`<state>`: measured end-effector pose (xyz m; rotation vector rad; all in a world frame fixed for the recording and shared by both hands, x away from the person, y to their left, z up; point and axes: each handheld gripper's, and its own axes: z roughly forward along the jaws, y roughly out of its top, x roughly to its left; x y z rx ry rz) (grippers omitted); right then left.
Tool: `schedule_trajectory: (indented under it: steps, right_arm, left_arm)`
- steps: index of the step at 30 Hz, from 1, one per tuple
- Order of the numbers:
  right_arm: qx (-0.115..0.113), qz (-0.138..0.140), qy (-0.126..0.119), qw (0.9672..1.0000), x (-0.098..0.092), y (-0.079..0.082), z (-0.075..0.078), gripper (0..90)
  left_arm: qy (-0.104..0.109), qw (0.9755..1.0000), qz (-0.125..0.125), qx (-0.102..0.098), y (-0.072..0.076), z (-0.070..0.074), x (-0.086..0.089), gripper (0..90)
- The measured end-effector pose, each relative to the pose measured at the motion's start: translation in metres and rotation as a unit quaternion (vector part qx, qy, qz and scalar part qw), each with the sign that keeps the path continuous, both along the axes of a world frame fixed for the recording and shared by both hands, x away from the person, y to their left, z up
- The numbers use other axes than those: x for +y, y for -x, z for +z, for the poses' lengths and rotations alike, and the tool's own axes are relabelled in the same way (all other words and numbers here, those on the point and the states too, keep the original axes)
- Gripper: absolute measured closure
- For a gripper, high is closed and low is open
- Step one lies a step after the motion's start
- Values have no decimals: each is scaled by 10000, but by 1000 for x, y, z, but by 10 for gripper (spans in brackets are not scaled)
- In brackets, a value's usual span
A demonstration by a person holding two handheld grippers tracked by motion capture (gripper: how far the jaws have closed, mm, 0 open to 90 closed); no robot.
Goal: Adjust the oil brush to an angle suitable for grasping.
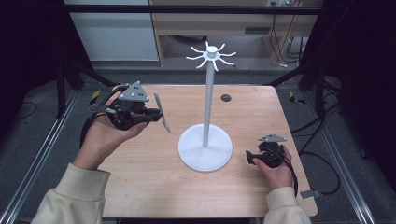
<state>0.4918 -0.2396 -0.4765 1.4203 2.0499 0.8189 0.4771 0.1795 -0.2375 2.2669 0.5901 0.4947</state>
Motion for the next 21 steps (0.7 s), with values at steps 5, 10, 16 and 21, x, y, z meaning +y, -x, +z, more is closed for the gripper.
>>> schedule_trajectory:
  steps: [5, 10, 16, 21]
  right_arm:
    - [7, -1, 0, 10000, 0, 0, 0, 133]
    - [2, 10, 12, 10000, -1, 0, 0, 133]
    - [3, 12, 8, 10000, -1, 0, 0, 134]
    - [12, 11, -2, 10000, -1, 0, 0, 134]
  left_arm:
    - [-22, 10000, -41, -14, -1, 6, -7, 816]
    - [-36, 10000, -85, -16, -3, 10, -14, 816]
    - [-45, 9999, -97, 1, -8, 15, -20, 816]
    - [-92, 9999, -114, 12, -12, 21, -28, 816]
